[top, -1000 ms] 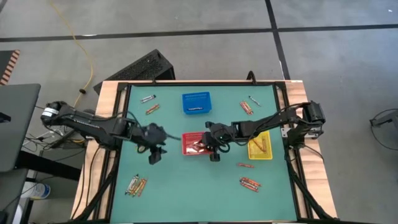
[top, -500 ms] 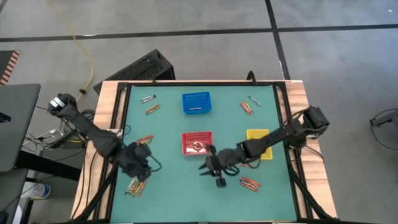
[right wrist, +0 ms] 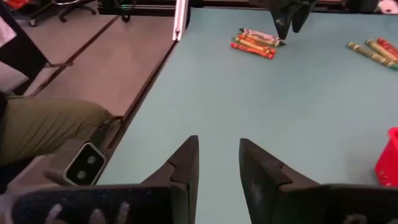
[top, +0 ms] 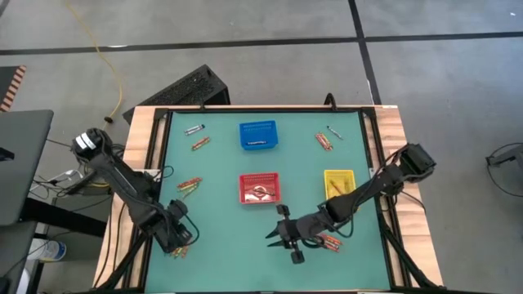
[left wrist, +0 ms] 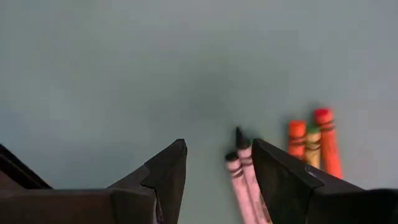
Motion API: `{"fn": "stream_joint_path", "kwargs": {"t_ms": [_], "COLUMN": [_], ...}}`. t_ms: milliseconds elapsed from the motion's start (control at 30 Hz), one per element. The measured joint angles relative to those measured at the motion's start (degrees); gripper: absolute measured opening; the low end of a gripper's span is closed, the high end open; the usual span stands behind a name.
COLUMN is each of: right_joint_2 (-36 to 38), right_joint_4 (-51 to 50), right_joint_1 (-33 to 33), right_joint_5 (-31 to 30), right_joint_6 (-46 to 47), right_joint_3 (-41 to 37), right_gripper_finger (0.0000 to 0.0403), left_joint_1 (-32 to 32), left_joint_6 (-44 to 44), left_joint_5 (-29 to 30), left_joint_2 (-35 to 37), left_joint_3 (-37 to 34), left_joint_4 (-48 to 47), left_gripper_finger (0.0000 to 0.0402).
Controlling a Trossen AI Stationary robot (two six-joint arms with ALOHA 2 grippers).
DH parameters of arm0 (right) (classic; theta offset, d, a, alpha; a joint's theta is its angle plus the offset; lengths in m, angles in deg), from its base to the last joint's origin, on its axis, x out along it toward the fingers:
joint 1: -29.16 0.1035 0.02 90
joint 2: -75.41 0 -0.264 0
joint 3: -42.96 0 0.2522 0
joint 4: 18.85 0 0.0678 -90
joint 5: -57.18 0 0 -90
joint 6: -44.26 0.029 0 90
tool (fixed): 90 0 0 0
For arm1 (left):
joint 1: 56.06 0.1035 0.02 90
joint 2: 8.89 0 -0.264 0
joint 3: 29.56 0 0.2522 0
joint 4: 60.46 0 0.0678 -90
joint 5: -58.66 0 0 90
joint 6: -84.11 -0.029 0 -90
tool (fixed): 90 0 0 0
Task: Sort crayons
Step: Put the black crayon into the blue bin
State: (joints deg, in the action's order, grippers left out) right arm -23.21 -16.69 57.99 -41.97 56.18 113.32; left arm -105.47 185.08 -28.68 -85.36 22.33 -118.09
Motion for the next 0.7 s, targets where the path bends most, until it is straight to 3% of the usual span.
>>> {"fn": "stream_joint_path", "kwargs": {"t_ms": [200,700], "right_joint_2": [0.0,0.0], "right_joint_4": [0.0,0.0], "right_joint_1": [1.8,4.2], "right_joint_5": [-0.6,-4.4], "right_joint_6": [0.3,0.2], "right_joint_3": [0.0,0.0], "right_gripper_finger": [0.0109,0.0109], "left_joint_1": [-1.2,-3.4], "left_joint_6": [0.8,5.3], "left_joint_5": [-0.5,-2.2], "left_joint_2": [-2.7,-2.7], "left_joint_3": [0.1,3.5], "left_joint_4": [4.7,1.1], "left_gripper_finger": [0.0171,0.0171]}}
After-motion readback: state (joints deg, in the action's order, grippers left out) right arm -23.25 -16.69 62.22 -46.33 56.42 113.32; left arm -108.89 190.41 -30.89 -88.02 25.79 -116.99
